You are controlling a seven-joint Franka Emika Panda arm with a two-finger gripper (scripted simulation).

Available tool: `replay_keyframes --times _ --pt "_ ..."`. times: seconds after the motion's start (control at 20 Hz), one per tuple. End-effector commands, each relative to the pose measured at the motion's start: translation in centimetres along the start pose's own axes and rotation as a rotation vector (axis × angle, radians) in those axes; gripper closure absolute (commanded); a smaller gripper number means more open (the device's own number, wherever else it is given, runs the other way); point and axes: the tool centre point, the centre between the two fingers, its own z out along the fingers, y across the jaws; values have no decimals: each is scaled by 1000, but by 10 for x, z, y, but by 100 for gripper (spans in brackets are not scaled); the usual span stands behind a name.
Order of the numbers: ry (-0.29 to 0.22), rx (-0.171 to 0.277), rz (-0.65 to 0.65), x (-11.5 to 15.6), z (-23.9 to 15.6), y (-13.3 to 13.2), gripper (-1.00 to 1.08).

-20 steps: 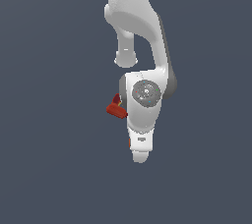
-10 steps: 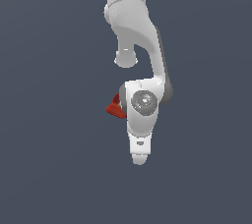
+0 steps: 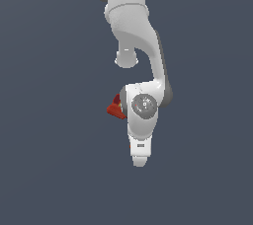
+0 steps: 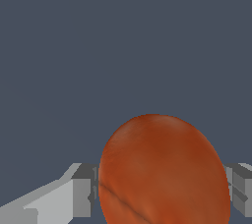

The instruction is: Pick up a designated object from a clutter of objects.

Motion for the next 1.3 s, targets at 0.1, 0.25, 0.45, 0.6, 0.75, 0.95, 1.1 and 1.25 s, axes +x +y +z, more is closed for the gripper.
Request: replay_keyframes --times 0.1,0.25,0.45,0.6,0.75,0.95,1.1,1.25 --pt "0 0 0 0 0 0 108" --pt "0 0 0 0 0 0 108" --pt "0 0 0 -1 -3 -2 108" --pt "0 0 0 -1 -9 -5 108" --pt "0 0 0 -3 -17 -11 108" --pt "-1 0 0 -5 -34 -22 108" --pt "-1 0 0 -8 -51 -33 108" --pt "-2 0 0 -10 -71 -46 108"
